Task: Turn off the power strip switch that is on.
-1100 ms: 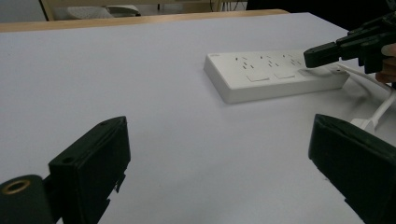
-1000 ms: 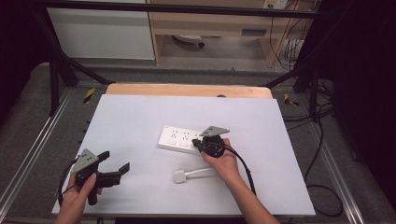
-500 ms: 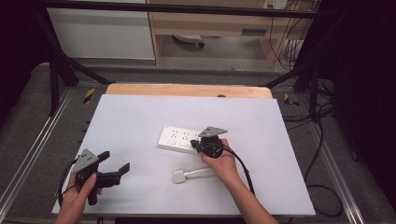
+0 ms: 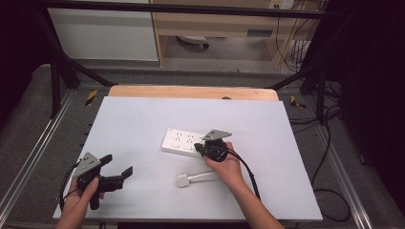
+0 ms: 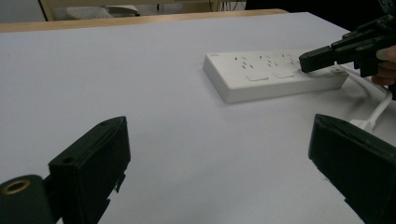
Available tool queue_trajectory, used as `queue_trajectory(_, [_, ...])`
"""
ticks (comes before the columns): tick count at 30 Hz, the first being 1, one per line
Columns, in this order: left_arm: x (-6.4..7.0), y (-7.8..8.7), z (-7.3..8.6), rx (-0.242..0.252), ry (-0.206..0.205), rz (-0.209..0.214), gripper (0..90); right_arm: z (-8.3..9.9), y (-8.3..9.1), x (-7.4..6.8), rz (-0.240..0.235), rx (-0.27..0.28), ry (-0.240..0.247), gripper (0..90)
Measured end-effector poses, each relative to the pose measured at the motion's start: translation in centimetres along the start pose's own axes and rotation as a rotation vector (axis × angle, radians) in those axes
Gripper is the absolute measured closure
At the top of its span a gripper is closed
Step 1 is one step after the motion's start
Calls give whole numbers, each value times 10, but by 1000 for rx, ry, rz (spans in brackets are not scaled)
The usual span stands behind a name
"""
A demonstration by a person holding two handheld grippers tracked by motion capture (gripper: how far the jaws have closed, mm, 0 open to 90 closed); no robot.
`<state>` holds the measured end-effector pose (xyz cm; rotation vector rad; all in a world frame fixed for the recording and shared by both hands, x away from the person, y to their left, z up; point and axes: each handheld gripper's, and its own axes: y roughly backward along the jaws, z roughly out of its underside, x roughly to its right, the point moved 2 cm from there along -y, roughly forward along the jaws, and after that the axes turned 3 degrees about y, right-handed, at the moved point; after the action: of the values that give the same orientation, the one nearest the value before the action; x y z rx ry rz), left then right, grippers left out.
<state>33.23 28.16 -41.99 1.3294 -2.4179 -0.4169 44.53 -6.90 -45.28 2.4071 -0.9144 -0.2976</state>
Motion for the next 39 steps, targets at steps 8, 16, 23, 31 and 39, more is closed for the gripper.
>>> queue_trajectory(8, [0, 0, 0, 2, 1, -1, 55, 0, 0, -1, 3, 3, 0, 900])
queue_trajectory(16, [0, 0, 0, 2, 2, 0, 55, 0, 0, 0, 3, 5, -3, 900])
queue_trajectory(23, [0, 0, 0, 3, 2, 0, 55, 1, -1, 0, 3, 7, -2, 900])
queue_trajectory(31, [0, 0, 0, 3, 2, 0, 55, 1, -1, 0, 2, 9, -7, 900])
queue_trajectory(39, [0, 0, 0, 3, 2, 0, 55, 1, -1, 0, 2, 10, -7, 900])
